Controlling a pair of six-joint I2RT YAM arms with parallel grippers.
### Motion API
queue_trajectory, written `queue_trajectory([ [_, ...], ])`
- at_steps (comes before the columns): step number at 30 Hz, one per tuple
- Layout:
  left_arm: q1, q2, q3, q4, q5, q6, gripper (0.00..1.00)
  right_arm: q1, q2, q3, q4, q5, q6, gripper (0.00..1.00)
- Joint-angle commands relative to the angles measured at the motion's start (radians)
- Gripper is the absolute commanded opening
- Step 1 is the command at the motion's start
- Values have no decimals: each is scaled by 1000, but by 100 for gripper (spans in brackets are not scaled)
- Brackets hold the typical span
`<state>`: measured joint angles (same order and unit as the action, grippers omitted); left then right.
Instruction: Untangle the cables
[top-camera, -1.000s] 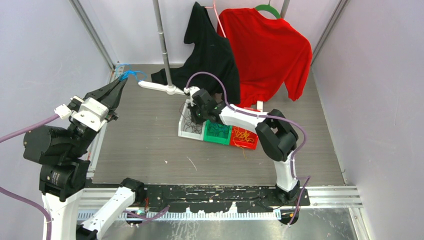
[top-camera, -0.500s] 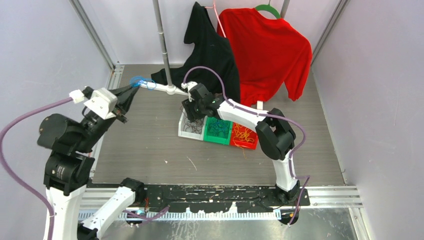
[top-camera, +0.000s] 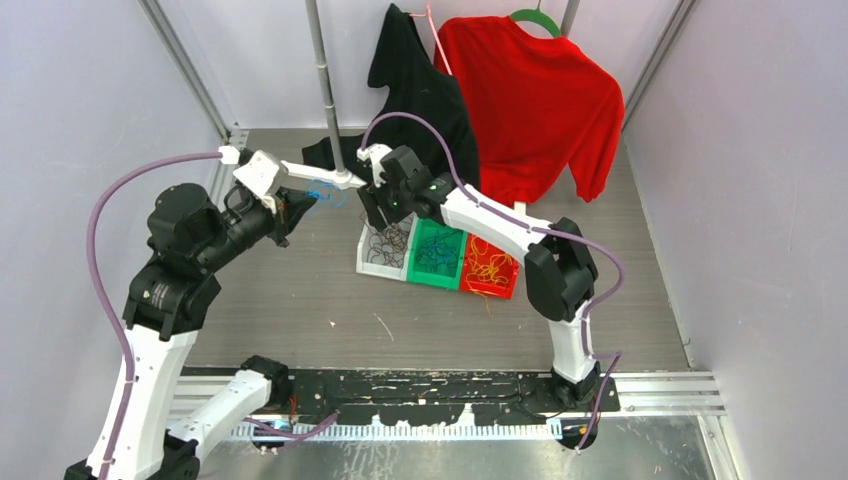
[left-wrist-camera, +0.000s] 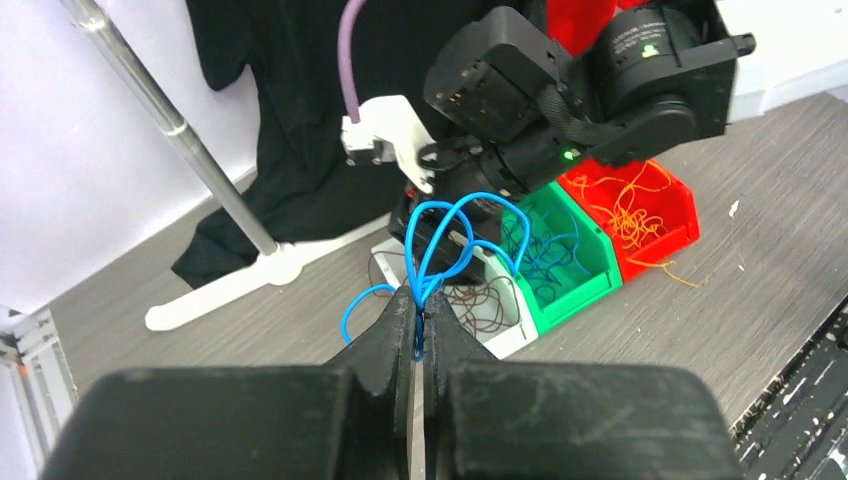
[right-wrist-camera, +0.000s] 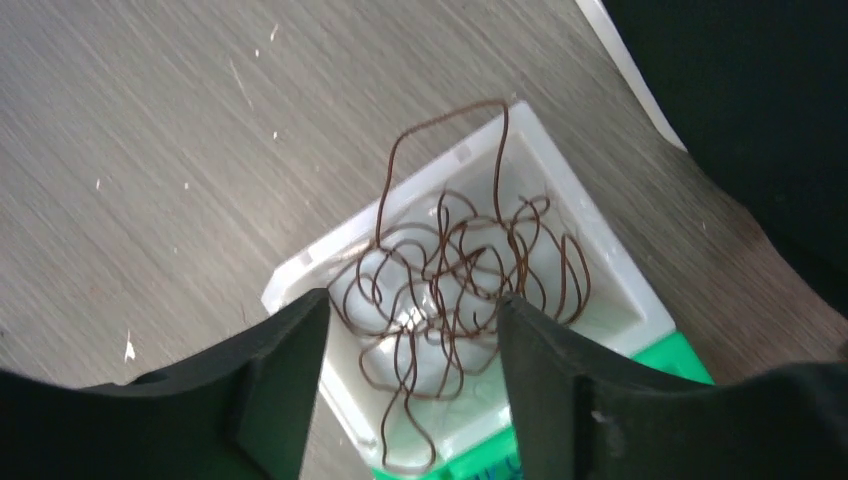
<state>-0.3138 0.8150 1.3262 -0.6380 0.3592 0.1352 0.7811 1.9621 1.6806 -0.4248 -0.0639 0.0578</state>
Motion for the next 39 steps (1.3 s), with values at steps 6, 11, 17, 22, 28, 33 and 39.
queue_trajectory([
  [6,4,14,36,-26,-1,11,0,-44,121,38,145,12,20,38],
  [11,3,23,54,-21,-2,19,0,-43,169,24,200,41,34,15],
  [17,4,39,61,-29,-14,42,0,-44,173,-32,220,50,50,1],
  [22,3,68,76,-33,-25,58,0,-38,193,-51,213,42,43,1],
  [28,5,76,98,-55,-45,103,0,-6,238,-48,201,61,37,1],
  [33,4,77,101,-73,-62,139,0,-3,151,-52,184,81,52,23],
  [39,5,81,107,-70,-77,167,0,-1,8,-21,101,100,40,41],
])
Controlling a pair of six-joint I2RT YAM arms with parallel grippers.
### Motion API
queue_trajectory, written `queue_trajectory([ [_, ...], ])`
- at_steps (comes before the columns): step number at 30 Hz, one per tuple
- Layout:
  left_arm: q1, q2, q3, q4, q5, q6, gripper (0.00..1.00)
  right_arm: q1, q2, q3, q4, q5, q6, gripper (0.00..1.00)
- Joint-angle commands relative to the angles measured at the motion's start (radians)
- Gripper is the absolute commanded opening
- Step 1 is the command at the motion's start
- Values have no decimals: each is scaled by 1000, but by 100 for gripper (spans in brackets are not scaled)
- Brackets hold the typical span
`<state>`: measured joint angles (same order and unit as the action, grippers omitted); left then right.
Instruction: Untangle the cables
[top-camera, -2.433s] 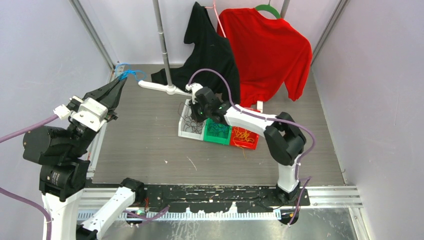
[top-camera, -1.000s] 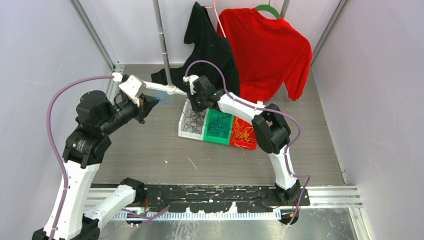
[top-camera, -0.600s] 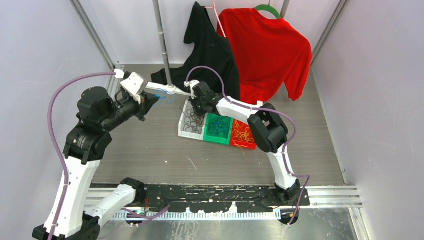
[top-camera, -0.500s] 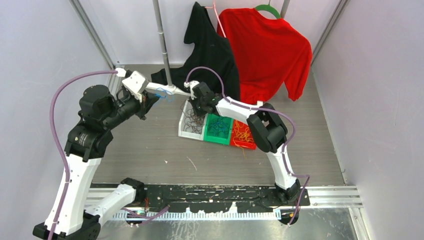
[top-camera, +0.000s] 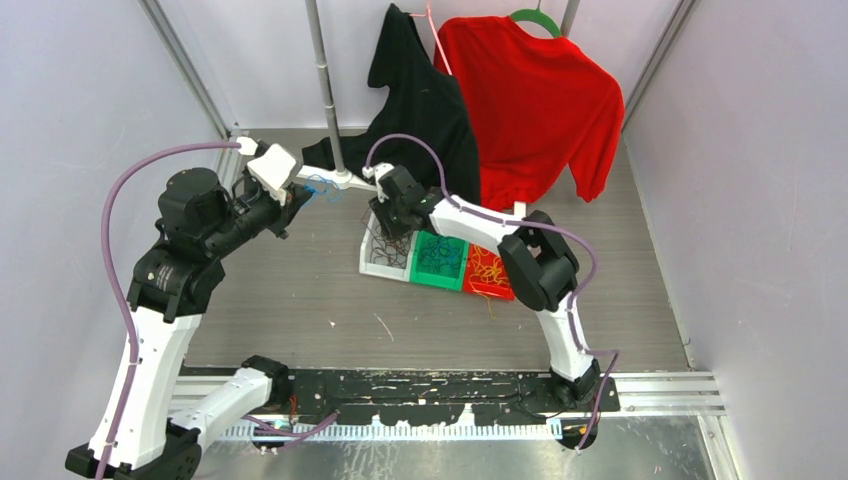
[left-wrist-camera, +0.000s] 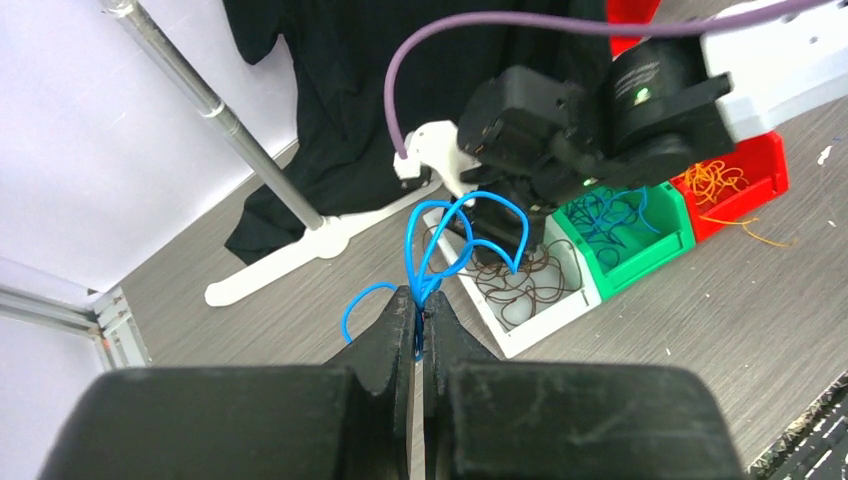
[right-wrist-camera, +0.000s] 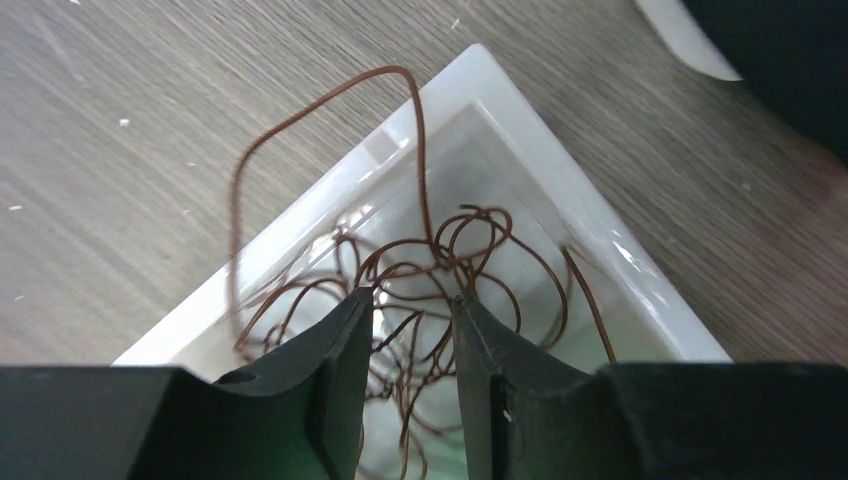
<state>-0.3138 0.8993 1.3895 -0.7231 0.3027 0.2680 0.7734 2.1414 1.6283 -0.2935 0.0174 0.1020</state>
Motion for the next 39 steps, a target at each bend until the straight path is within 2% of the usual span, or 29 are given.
queue_trajectory([
  [1,5,-5,46,15,-26,39,0,7,-181,37,-45,15,0,42],
  [9,5,-20,39,10,-41,61,0,52,-211,23,-43,-83,-16,42],
  [17,5,-23,27,22,-40,69,0,67,-161,21,32,-184,43,46],
  [23,3,-30,21,26,-44,79,0,75,-110,41,33,-150,47,41],
  [28,4,-33,22,26,-42,71,0,103,-80,54,38,-39,-4,42],
  [31,5,-39,22,28,-45,72,0,111,-75,59,38,-6,-15,34],
  [36,4,-43,17,39,-48,70,0,112,-77,57,52,-8,3,10],
  [39,3,-48,14,43,-46,69,0,113,-89,41,86,-48,24,1],
])
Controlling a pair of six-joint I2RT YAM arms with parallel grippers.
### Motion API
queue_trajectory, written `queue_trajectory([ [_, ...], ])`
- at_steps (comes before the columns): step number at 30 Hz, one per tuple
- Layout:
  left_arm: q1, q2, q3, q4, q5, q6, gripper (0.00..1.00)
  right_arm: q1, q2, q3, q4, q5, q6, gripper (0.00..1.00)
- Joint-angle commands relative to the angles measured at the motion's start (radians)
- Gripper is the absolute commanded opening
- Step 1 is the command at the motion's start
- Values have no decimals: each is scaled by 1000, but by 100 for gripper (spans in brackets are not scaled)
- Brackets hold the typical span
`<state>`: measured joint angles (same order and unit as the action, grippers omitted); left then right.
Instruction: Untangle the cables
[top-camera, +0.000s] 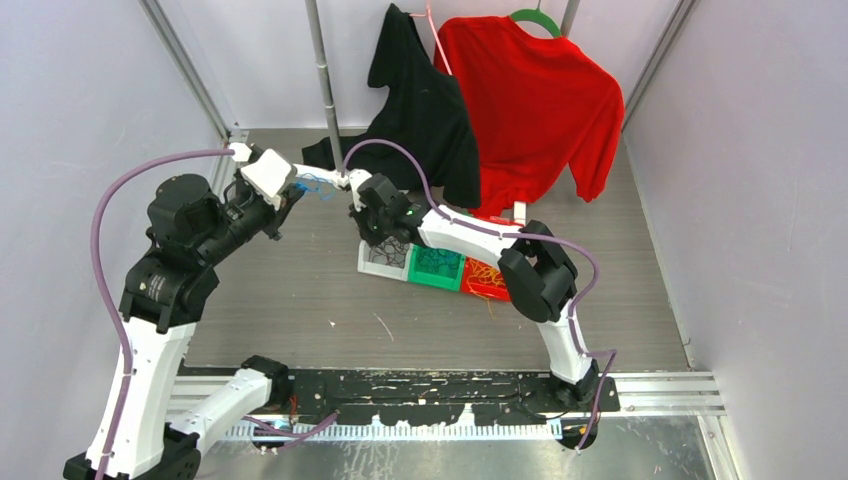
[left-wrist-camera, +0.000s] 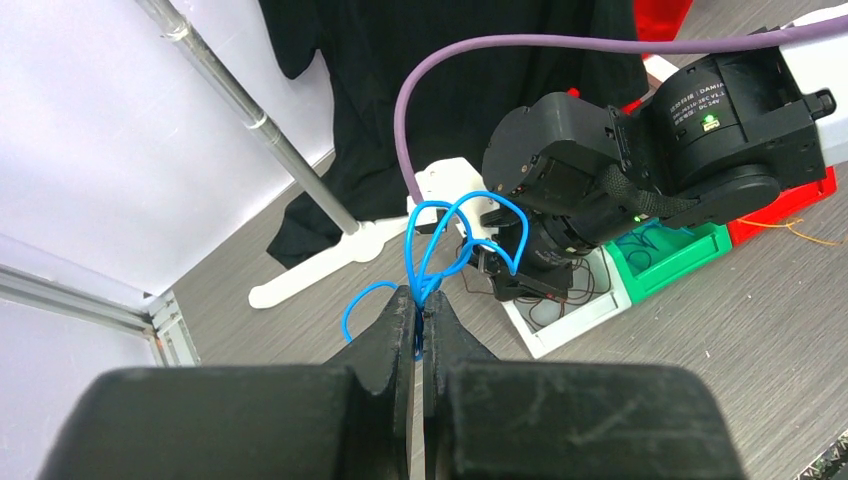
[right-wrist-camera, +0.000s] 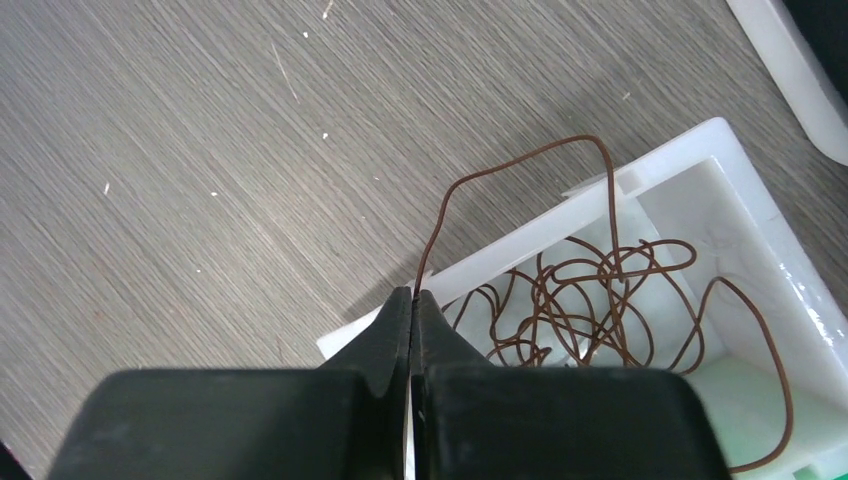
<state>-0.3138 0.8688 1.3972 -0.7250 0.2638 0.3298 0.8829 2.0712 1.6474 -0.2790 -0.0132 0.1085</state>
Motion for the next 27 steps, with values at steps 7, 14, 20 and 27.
queue_trajectory([
  [7,4,-24,3,47,-12,12,0,-6,-76,-19,104,20,56,1],
  [14,5,-27,8,49,-14,14,0,-43,-154,-122,92,44,61,1],
  [20,5,-27,9,50,-14,18,0,-48,-177,-184,80,34,29,2],
  [27,4,-21,25,45,-14,11,0,-35,-141,-143,98,-21,-63,56],
])
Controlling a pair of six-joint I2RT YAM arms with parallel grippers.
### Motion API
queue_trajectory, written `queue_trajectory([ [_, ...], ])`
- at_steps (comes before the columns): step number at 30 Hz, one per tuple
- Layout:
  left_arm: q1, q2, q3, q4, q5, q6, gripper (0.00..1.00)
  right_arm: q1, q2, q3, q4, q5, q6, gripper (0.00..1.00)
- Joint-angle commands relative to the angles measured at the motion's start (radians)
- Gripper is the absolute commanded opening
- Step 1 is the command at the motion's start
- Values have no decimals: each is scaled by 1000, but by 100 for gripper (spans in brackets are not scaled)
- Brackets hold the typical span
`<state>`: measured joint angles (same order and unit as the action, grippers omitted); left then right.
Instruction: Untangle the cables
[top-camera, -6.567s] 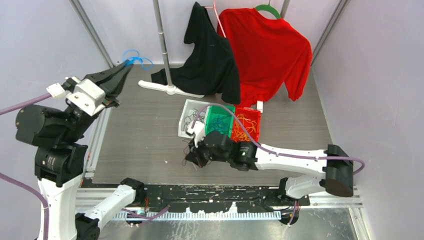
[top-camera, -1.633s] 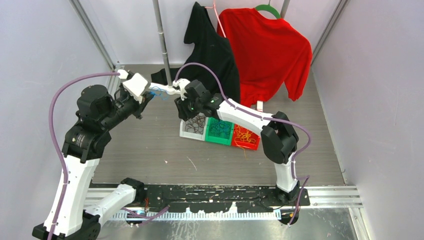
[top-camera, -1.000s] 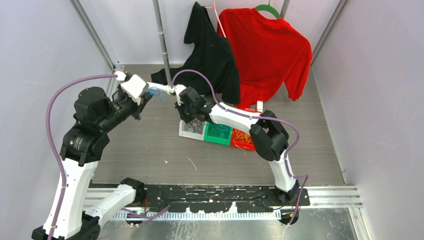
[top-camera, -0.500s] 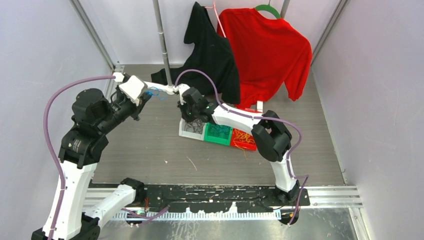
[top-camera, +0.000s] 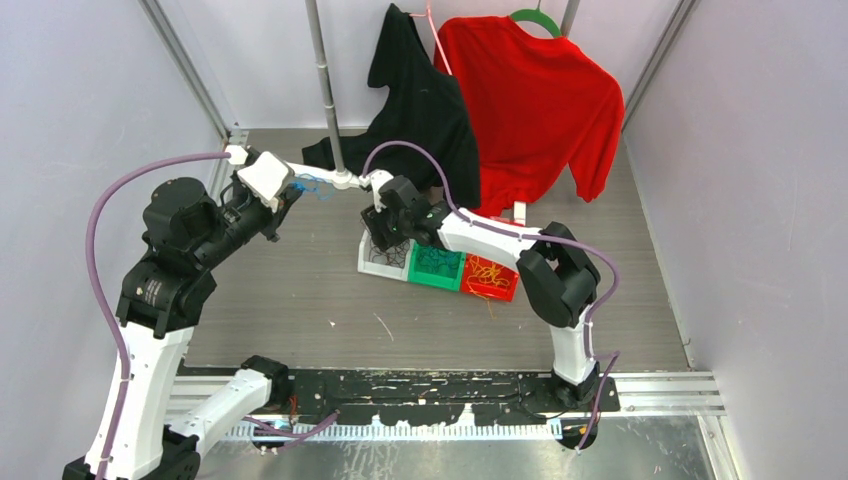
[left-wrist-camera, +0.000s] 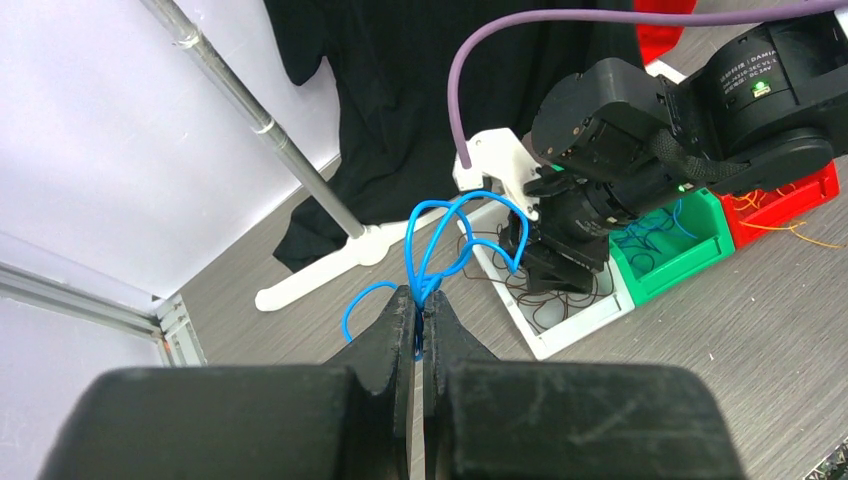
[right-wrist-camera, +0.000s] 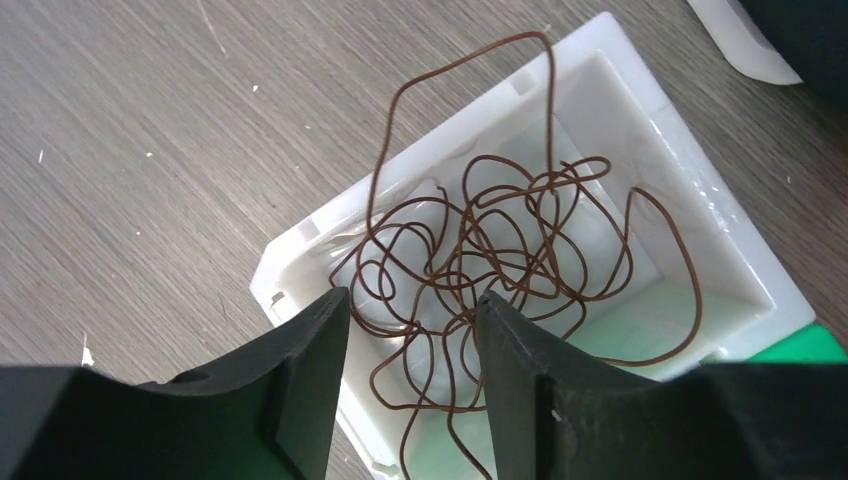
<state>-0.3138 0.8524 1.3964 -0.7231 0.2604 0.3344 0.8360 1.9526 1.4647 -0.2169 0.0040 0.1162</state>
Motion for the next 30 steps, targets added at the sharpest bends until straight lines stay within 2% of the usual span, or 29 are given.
queue_trajectory([
  [1,4,-5,28,43,-11,6,0,12,-13,61,23,-51,-91,56],
  [6,5,-2,34,41,-13,5,0,14,71,162,-63,-73,-182,55],
  [17,5,7,51,41,-17,9,0,14,138,214,-105,-21,-321,36],
  [22,5,7,55,39,-18,5,0,15,168,226,-57,-52,-284,26],
  [24,5,7,55,37,-18,5,0,19,175,220,-19,-61,-261,15],
  [25,4,8,57,37,-19,6,0,21,171,212,2,-56,-248,5],
  [26,4,7,61,36,-19,6,0,21,164,200,26,-47,-227,1],
  [30,5,7,67,34,-21,6,0,4,58,84,162,-5,-133,1],
])
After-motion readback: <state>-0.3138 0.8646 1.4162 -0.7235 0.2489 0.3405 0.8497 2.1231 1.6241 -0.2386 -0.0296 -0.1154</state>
